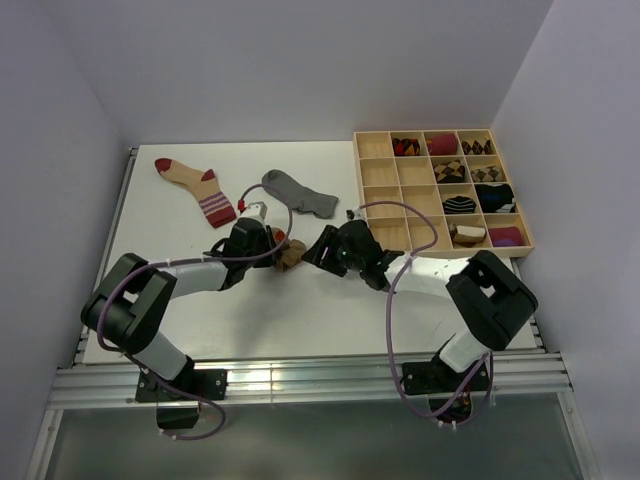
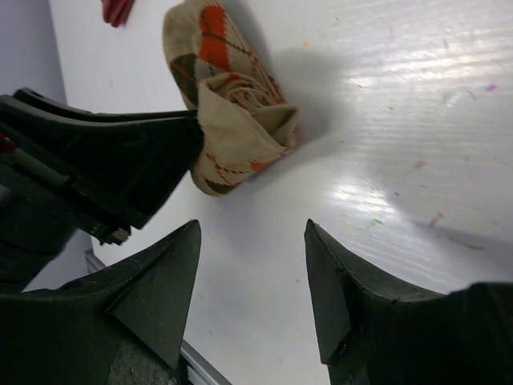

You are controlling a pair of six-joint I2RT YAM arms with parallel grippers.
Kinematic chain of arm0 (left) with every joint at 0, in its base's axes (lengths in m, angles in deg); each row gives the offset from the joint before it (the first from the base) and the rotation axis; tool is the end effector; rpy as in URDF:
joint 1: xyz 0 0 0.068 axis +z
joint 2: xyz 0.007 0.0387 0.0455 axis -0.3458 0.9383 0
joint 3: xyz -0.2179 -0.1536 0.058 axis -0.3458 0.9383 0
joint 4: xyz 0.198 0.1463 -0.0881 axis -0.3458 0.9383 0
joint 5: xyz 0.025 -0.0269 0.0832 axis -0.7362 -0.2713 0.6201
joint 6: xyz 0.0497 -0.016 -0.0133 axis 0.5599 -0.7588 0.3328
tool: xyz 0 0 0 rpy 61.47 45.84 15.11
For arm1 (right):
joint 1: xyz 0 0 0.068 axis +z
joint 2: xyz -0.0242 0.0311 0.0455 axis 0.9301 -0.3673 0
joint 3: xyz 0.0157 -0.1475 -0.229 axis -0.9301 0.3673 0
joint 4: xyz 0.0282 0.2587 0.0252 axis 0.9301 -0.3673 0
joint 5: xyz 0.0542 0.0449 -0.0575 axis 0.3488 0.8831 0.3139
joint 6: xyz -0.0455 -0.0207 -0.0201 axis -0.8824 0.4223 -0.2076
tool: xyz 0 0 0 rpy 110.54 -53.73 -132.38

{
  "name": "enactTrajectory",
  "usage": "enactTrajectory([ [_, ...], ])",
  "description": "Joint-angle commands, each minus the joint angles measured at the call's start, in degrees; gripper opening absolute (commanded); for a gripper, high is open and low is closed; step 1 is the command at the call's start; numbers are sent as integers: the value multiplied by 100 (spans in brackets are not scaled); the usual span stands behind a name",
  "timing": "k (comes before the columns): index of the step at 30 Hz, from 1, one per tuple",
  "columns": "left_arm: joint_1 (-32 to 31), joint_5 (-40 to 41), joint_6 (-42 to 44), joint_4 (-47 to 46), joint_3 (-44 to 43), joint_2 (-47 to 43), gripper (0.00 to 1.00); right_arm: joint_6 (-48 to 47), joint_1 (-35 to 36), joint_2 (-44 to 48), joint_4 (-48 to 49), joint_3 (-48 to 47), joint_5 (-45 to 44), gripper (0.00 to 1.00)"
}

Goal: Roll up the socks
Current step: Roll the sock at the center of the board.

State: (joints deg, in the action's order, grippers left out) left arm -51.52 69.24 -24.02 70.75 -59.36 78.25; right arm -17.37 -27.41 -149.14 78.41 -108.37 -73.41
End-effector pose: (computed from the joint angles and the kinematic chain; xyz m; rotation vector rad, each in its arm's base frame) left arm 0.2627 -0.1565 0.1502 -0.0651 2.2814 -0.5149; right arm 0.2342 0.2071 0.1714 0.2819 2.3446 0.9989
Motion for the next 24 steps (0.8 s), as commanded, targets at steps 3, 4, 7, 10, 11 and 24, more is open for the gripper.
enactTrajectory([
  [3, 17, 32, -60, 582, -39, 240, 28, 194, 133, -381, 488, -347, 25, 62],
  [4, 26, 41, -86, 591, -39, 232, 29, 185, 159, -521, 479, -408, 43, 62],
  [7, 35, 23, -121, 591, -13, 258, 29, 238, 194, -759, 514, -593, 60, 62],
  [10, 35, -100, -200, 556, -4, 311, 29, 273, 194, -935, 505, -760, 52, 61],
  [11, 35, -126, -218, 547, 14, 311, 29, 316, 194, -979, 540, -813, 52, 61],
  [24, 35, -346, -403, 468, 146, 328, 29, 563, 194, -1595, 637, -1112, 69, 56],
])
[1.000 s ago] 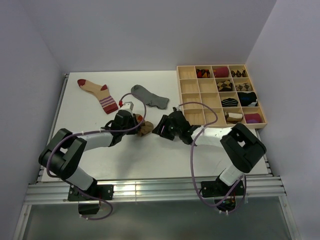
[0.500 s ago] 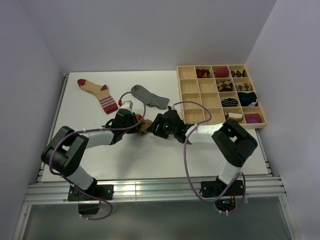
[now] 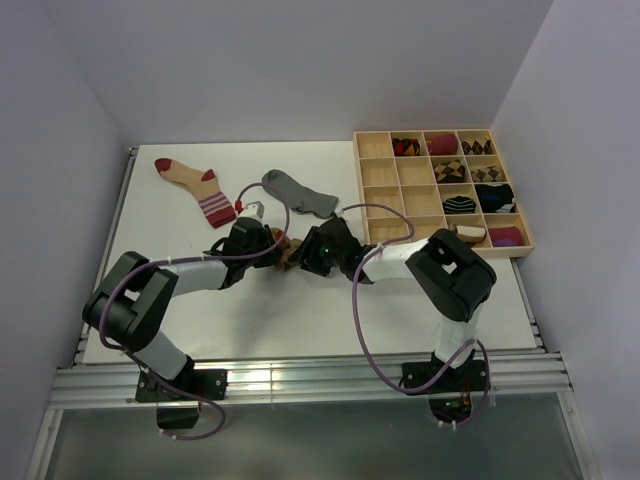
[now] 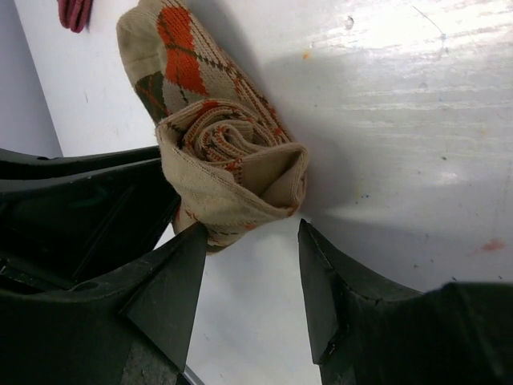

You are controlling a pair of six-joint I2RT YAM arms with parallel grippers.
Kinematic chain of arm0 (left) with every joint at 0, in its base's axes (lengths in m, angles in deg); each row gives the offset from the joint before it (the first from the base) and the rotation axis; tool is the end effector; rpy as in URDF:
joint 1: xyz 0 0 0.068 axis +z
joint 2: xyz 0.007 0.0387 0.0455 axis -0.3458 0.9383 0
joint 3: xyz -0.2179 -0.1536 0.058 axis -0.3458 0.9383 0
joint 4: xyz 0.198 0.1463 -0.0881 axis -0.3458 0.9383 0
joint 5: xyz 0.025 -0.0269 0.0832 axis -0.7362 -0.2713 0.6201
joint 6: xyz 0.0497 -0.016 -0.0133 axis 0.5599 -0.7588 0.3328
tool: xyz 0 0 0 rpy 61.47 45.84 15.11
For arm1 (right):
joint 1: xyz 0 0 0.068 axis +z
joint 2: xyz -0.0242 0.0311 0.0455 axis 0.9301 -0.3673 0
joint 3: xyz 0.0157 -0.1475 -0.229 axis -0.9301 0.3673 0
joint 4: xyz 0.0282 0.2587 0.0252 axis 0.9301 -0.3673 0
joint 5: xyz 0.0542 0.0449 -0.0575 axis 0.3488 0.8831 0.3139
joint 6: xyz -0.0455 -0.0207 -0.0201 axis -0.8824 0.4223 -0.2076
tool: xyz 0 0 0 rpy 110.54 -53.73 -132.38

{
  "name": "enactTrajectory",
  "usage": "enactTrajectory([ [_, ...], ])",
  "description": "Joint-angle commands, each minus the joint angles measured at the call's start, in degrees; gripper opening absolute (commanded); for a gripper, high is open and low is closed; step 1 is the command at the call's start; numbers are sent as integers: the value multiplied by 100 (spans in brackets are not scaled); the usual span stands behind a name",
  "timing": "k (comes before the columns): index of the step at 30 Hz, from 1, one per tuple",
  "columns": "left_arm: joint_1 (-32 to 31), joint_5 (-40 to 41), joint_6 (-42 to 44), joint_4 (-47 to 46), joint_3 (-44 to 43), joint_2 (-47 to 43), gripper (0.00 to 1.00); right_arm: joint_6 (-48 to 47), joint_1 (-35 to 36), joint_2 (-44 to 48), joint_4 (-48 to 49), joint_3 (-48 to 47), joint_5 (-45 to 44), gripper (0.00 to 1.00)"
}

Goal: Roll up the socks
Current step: Roll the sock at the center of the board.

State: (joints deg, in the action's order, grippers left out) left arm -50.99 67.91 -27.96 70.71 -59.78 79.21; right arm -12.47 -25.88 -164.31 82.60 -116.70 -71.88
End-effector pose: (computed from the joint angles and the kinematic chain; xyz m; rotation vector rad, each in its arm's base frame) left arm 0.2657 -0.1560 0.1475 -0.1421 2.2997 -0.5648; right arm 0.2629 0.2462 0.1358 0.3490 2.4180 1.0394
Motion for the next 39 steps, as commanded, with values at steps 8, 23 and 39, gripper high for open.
enactTrajectory([
  [8, -17, -353, 96, 384, 223, 258, 29, 178, 6, -289, 498, -403, -23, 55],
  [23, -17, -660, 210, 437, 161, 364, 29, 240, -258, -148, 912, -200, -13, 55],
  [39, -184, -644, 316, 305, 283, 5, 34, -383, -275, 53, -414, -587, -110, 0],
])
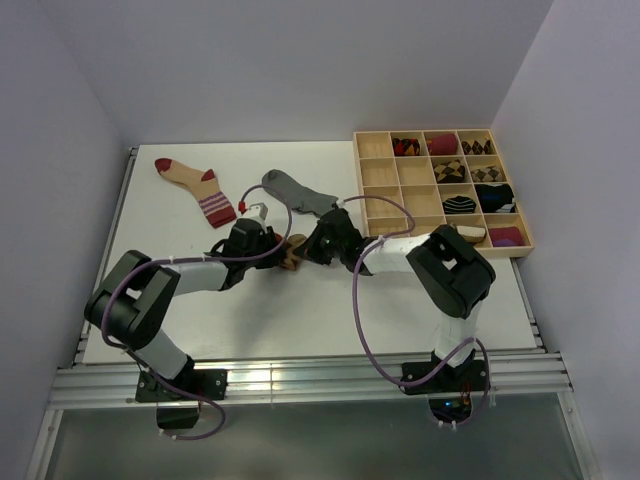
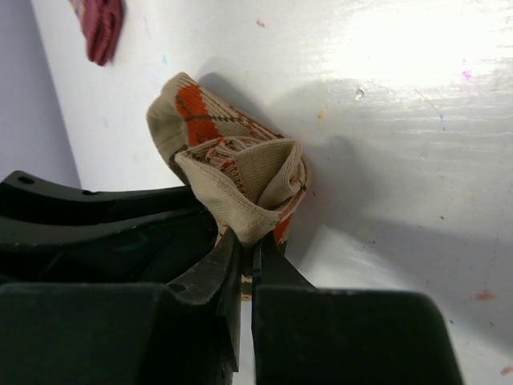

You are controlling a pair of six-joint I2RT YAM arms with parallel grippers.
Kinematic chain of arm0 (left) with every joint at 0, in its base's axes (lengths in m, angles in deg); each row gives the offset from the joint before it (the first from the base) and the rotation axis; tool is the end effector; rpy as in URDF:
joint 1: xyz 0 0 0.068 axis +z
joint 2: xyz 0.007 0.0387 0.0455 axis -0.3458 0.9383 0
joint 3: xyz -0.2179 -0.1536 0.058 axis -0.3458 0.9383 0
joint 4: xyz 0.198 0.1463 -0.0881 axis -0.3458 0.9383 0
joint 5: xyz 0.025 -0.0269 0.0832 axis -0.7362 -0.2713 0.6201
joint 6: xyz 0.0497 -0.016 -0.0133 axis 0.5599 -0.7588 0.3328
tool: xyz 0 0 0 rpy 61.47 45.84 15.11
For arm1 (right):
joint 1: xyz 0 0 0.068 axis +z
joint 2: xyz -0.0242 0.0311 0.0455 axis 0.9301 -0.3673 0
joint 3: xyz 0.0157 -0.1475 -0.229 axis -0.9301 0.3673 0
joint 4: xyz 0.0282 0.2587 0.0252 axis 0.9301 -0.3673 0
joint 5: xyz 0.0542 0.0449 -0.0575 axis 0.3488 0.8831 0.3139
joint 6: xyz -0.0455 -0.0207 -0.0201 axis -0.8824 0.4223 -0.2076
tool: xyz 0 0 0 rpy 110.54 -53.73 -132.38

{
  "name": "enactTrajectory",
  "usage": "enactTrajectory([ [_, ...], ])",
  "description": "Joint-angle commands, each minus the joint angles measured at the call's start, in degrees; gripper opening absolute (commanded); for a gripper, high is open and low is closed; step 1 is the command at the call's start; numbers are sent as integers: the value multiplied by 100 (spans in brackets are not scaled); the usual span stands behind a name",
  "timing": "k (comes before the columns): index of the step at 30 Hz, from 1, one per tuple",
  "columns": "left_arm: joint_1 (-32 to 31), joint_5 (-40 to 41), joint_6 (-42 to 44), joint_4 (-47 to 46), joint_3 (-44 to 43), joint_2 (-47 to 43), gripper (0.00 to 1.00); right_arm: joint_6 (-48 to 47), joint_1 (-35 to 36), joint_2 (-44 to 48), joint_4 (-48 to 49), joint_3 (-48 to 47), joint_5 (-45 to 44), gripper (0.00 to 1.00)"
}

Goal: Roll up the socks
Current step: Roll the sock at the center of the board.

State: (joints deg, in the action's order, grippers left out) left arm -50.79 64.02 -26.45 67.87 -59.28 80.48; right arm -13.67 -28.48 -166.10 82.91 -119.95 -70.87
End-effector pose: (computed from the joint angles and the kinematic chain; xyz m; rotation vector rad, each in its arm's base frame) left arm 0.2668 -0.1581 0.1429 -0.0777 2.2995 -0.6298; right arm 0.2842 0.2435 0.1413 0.3593 2.3769 1.0501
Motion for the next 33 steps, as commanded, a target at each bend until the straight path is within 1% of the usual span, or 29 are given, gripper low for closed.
enactTrajectory([
  [1, -230, -106, 174, 494, 286, -254, 35, -342, -15, 242, -707, -366, -246, 0],
  [5, -353, 343, 357, 247, 550, -1122, 41, -466, -15, 250, -1253, -621, -281, 0],
  [6, -388, 474, 419, 194, 655, -1264, 46, -492, -15, 242, -1324, -648, -281, 0],
  [8, -546, 677, 647, -25, 813, -1667, 48, -527, -6, 233, -1552, -771, -290, 0],
  [11, -757, 818, 850, -218, 902, -2003, 52, -536, -6, 215, -1764, -894, -307, 0],
  [13, -915, 835, 956, -316, 954, -2074, 54, -553, -6, 198, -1878, -1016, -307, 0],
  [14, -968, 888, 1052, -342, 954, -2057, 57, -554, -6, 180, -1991, -1061, -299, 0],
  [19, -1188, 1099, 1290, -430, 841, -1680, 58, -589, 2, 136, -2221, -1281, -237, 0],
  [24, -1425, 1538, 1667, -693, 639, -1337, 58, -597, 11, 110, -2300, -1360, -158, 0],
  [28, -1531, 1723, 1896, -808, 480, -1073, 58, -624, 20, 84, -2327, -1404, -88, 0],
  [33, -1566, 1697, 2046, -958, 366, -888, 58, -615, 20, 31, -2353, -1465, -18, 0],
])
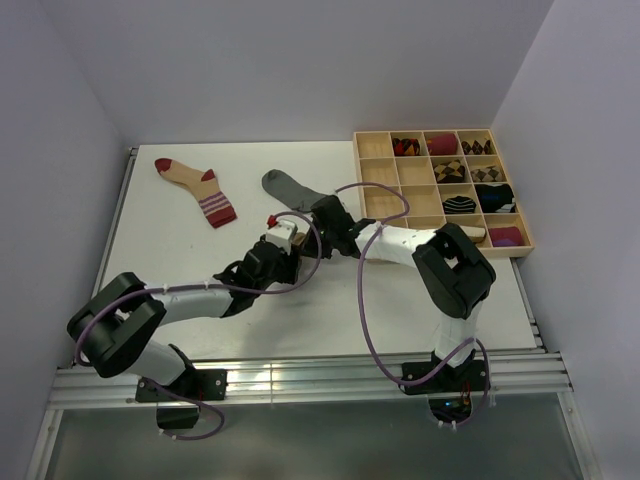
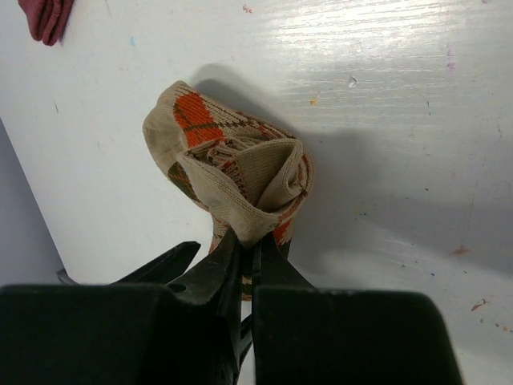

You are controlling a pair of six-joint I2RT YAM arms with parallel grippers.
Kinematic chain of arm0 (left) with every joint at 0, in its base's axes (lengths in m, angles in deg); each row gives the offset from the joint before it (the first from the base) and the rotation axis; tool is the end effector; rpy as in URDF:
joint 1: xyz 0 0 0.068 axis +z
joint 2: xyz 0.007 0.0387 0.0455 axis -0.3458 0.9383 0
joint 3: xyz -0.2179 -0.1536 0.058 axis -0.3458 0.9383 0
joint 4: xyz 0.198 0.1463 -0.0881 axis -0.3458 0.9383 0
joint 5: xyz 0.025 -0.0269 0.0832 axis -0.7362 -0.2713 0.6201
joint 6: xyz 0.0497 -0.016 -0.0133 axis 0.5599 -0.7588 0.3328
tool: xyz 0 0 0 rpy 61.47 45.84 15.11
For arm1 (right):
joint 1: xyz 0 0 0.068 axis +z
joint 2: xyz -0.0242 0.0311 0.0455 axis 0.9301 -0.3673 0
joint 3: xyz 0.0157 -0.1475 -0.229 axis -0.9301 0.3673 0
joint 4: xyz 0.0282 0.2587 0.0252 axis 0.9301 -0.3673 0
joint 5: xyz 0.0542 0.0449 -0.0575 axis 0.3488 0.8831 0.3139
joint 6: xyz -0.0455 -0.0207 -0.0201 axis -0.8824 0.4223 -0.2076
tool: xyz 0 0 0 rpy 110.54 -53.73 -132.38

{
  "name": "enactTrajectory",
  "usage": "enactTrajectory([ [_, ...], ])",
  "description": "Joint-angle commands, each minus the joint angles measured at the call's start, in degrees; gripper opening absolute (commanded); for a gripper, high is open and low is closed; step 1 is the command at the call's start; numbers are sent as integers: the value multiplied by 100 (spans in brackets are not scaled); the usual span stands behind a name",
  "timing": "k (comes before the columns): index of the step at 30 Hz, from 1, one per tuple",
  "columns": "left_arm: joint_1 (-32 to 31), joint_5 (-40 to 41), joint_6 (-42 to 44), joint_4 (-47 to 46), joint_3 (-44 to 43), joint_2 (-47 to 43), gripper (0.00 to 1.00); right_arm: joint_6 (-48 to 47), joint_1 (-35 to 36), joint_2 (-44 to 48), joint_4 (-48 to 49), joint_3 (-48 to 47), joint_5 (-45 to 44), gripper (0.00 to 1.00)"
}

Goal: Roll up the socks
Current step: Roll the sock at the center of the board.

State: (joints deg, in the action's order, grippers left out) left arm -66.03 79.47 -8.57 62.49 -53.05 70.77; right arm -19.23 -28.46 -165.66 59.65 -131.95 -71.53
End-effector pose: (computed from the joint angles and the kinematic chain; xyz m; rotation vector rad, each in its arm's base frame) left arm 0.2041 -0.1970 0.1681 0.3629 2.0454 -0.4158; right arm 0.2963 0.2532 0.1713 0.2816 2.5450 0.8551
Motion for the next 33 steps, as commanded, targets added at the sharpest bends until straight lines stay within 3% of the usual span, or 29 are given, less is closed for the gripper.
enactTrajectory([
  [1, -52, 143, 267, -411, -275, 187, 58, -60, 18, -30, -27, -266, 57, 0],
  [10, -69, 2, 12, -420, -468, 802, 53, -42, 27, -57, -124, -327, 101, 0],
  [13, -69, 20, -111, -367, -538, 961, 40, -33, 27, -39, -133, -310, 127, 0],
  [14, -69, 28, -137, -376, -539, 979, 26, -16, 35, -31, -124, -301, 127, 0],
  [17, -61, 64, -243, -367, -530, 1014, 1, 19, 18, 39, -89, -240, 119, 0],
  [21, 36, -68, -427, -393, -442, 988, 1, 89, -8, 206, 16, -108, 92, 17],
  [27, 633, -911, -1050, -455, -205, 856, 1, 362, -166, 733, 315, 296, -162, 44],
  [33, 1222, -1746, -1683, -191, -301, 961, 1, 643, -263, 989, 666, 736, -391, 62],
])
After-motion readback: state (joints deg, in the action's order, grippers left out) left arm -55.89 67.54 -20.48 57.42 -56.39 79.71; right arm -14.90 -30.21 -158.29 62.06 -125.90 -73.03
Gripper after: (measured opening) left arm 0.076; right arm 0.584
